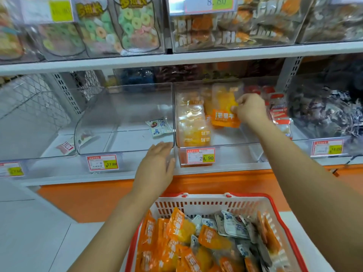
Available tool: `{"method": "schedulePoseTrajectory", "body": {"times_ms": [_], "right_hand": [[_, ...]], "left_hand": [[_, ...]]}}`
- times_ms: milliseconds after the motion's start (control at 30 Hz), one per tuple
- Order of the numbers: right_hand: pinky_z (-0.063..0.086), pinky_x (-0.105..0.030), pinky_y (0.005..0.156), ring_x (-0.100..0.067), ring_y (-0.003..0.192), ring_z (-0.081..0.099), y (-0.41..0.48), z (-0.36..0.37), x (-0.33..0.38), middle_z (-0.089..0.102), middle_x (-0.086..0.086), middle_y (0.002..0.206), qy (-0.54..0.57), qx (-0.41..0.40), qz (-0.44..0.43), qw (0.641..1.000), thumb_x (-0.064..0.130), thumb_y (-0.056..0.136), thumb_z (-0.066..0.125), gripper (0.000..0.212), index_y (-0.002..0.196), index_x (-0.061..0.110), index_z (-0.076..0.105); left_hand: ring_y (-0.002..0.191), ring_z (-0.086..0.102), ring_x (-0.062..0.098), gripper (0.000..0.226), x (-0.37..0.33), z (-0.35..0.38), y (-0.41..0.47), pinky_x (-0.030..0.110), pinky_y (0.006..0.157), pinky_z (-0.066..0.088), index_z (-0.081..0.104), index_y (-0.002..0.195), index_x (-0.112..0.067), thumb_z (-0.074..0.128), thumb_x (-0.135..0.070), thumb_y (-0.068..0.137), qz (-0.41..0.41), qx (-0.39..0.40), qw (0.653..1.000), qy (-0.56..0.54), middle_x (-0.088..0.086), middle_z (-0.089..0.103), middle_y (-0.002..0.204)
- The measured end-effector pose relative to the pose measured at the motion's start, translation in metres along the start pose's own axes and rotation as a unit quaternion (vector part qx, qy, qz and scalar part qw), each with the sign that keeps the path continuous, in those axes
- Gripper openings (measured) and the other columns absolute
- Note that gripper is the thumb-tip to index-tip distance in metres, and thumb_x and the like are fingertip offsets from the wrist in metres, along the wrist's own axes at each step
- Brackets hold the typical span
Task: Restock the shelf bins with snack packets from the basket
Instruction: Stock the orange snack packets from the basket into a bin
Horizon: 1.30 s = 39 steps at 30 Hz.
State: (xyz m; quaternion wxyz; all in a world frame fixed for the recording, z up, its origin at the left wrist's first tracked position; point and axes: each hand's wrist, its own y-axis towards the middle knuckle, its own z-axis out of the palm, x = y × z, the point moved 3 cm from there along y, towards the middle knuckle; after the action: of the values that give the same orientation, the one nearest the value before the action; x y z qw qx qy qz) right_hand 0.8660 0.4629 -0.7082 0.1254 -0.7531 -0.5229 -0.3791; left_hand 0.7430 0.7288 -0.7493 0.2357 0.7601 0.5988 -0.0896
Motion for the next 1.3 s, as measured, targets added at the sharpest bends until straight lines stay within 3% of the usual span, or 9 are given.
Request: {"method": "schedulePoseTrajectory", "body": {"times_ms": [133, 300, 600, 767, 867, 967, 1100, 1200, 1300], "right_hand": [[0.048, -0.034, 0.088, -0.032, 0.112, 0.06, 0.029, 0.038, -0.009, 0.064, -0.02, 0.117, -0.112, 0.065, 0.038, 0.991, 0.019, 0.083, 0.07, 0.036, 0.111, -0.003, 0.063], [0.048, -0.035, 0.092, -0.031, 0.109, 0.061, 0.039, 0.062, -0.014, 0.064, -0.02, 0.116, -0.13, 0.113, 0.039, 0.984, 0.028, 0.086, 0.07, 0.043, 0.111, -0.006, 0.062], [0.048, -0.036, 0.081, -0.034, 0.102, 0.062, 0.037, 0.069, -0.019, 0.065, -0.02, 0.11, -0.131, 0.101, 0.037, 0.986, 0.031, 0.088, 0.068, 0.041, 0.108, -0.003, 0.06], [0.047, -0.036, 0.077, -0.037, 0.096, 0.062, 0.016, 0.045, 0.005, 0.066, -0.023, 0.102, -0.06, 0.036, -0.023, 0.997, 0.026, 0.094, 0.053, 0.029, 0.09, -0.001, 0.065], [0.04, -0.028, 0.067, -0.026, 0.078, 0.059, -0.018, 0.017, 0.014, 0.062, -0.007, 0.077, -0.007, 0.013, -0.091, 0.996, 0.024, 0.088, 0.064, 0.033, 0.061, 0.016, 0.048], [0.034, -0.024, 0.055, -0.01, 0.058, 0.045, -0.074, -0.006, 0.012, 0.048, 0.005, 0.06, 0.03, 0.045, -0.163, 0.985, 0.03, 0.085, 0.068, 0.035, 0.062, 0.017, 0.046], [0.028, -0.015, 0.048, -0.008, 0.053, 0.038, -0.132, -0.002, -0.022, 0.043, 0.001, 0.055, 0.041, 0.089, -0.184, 0.978, 0.033, 0.088, 0.066, 0.037, 0.064, 0.012, 0.047], [0.036, -0.029, 0.057, -0.018, 0.062, 0.049, -0.15, 0.026, -0.079, 0.049, -0.002, 0.062, -0.02, 0.105, -0.101, 0.989, 0.027, 0.088, 0.065, 0.031, 0.069, 0.012, 0.047], [0.042, -0.031, 0.067, -0.03, 0.084, 0.059, -0.169, 0.055, -0.145, 0.059, -0.013, 0.089, -0.143, 0.182, 0.034, 0.972, 0.018, 0.091, 0.057, 0.017, 0.1, 0.003, 0.056]], "left_hand": [[0.143, 0.023, 0.013, 0.047, 0.004, -0.003, 0.003, 0.012, 0.104, 0.002, 0.036, 0.145, -0.022, 0.044, -0.025, 0.099, 0.009, 0.003, 1.0, 0.005, -0.003, 0.033, 0.152], [0.144, 0.017, 0.009, 0.05, 0.005, -0.003, 0.004, 0.01, 0.102, -0.003, 0.028, 0.148, -0.025, 0.042, -0.028, 0.1, 0.022, 0.006, 1.0, 0.017, -0.007, 0.027, 0.155], [0.144, 0.017, 0.007, 0.05, 0.01, 0.001, 0.006, 0.011, 0.102, 0.0, 0.026, 0.148, -0.029, 0.039, -0.032, 0.1, 0.026, -0.001, 0.999, 0.03, -0.01, 0.026, 0.155], [0.144, 0.012, 0.008, 0.054, 0.006, 0.0, -0.001, 0.002, 0.098, -0.016, 0.022, 0.15, -0.02, 0.041, -0.025, 0.1, 0.062, 0.016, 0.997, 0.031, -0.004, 0.022, 0.157], [0.14, 0.027, 0.009, 0.05, 0.004, 0.002, -0.015, 0.007, 0.105, 0.007, 0.035, 0.146, -0.017, 0.046, -0.022, 0.098, 0.061, -0.021, 0.998, -0.003, -0.003, 0.033, 0.152], [0.106, 0.057, 0.011, 0.027, -0.009, 0.008, -0.033, 0.008, 0.087, 0.032, 0.063, 0.12, -0.016, 0.05, -0.018, 0.096, 0.086, -0.047, 0.994, -0.048, -0.002, 0.063, 0.118], [0.089, 0.06, 0.013, 0.021, -0.02, 0.042, -0.061, 0.022, 0.072, 0.044, 0.067, 0.1, -0.017, 0.047, -0.024, 0.097, 0.083, 0.056, 0.994, -0.041, -0.004, 0.065, 0.098], [0.094, 0.059, 0.017, 0.025, -0.015, 0.077, -0.083, 0.032, 0.081, 0.048, 0.066, 0.104, -0.015, 0.044, -0.024, 0.097, 0.068, 0.168, 0.983, -0.002, 0.002, 0.065, 0.106], [0.106, 0.059, 0.022, 0.029, 0.004, 0.108, -0.109, 0.034, 0.088, 0.048, 0.064, 0.116, -0.012, 0.043, -0.022, 0.098, 0.036, 0.261, 0.965, 0.019, 0.008, 0.063, 0.119]]}}
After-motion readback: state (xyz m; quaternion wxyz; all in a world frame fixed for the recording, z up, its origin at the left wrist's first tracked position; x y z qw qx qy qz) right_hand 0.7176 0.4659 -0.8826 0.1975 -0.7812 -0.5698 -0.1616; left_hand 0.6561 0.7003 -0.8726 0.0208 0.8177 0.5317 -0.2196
